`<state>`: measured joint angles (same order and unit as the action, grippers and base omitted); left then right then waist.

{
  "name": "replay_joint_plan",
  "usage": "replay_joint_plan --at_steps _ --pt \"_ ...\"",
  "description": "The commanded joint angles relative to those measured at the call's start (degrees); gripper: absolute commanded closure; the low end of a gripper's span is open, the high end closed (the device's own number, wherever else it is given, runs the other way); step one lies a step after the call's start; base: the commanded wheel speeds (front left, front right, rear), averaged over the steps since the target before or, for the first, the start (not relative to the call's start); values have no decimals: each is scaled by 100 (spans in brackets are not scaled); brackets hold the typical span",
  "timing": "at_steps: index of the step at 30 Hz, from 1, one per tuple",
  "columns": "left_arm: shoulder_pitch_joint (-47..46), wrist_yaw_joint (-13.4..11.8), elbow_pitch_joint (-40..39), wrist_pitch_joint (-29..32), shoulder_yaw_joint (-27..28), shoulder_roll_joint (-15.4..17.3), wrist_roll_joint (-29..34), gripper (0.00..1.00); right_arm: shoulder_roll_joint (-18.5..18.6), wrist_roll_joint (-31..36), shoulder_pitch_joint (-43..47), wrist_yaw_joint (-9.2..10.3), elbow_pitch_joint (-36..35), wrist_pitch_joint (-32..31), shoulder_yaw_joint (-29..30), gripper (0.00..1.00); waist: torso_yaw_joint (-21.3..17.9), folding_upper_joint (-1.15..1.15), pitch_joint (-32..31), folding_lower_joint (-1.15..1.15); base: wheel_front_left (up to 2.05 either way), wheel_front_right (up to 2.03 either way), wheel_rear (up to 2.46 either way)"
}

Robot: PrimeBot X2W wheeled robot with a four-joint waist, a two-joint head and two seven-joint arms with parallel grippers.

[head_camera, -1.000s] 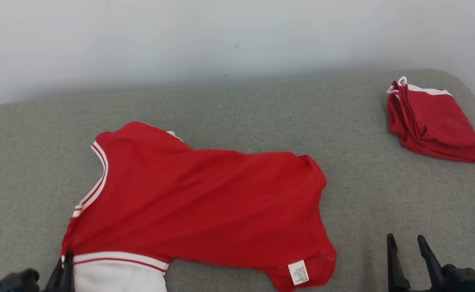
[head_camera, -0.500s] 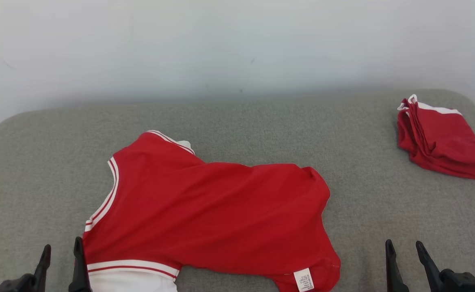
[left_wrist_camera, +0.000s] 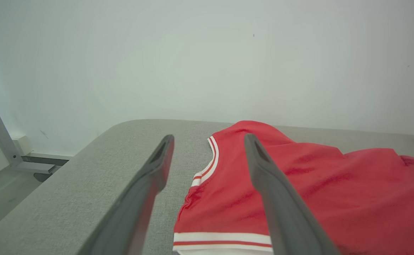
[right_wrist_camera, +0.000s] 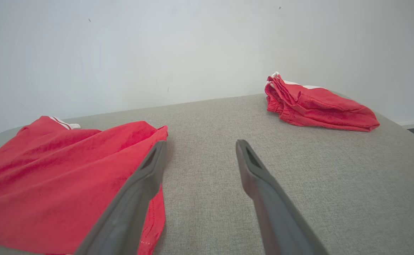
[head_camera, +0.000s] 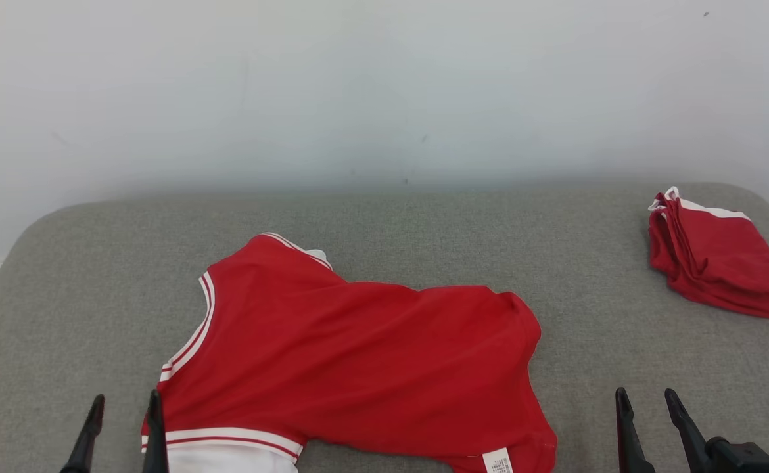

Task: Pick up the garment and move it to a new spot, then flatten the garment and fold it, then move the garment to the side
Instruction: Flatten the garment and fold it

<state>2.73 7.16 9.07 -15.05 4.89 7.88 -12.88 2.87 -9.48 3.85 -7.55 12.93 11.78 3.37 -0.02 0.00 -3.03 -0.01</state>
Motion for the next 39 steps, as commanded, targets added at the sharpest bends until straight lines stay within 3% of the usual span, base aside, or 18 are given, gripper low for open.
replay_joint_plan --at_steps 1,12,22,39 --pt "130 28 -93 -15 -128 80 81 0 1 -1 79 16 -54 0 -19 0 -21 0 -61 1 0 0 0" --pt "435 27 -240 -15 -458 435 -114 0 1 -38 258 16 -252 -33 -40 0 -2 0 -136 1 0 0 0" --pt "418 26 71 -16 -156 256 -187 0 2 -75 304 16 -362 7 -145 0 107 0 -114 1 0 0 0" --pt "138 28 313 -16 -112 272 -168 0 1 -75 337 16 -782 -165 -359 0 167 0 -21 1 0 0 0"
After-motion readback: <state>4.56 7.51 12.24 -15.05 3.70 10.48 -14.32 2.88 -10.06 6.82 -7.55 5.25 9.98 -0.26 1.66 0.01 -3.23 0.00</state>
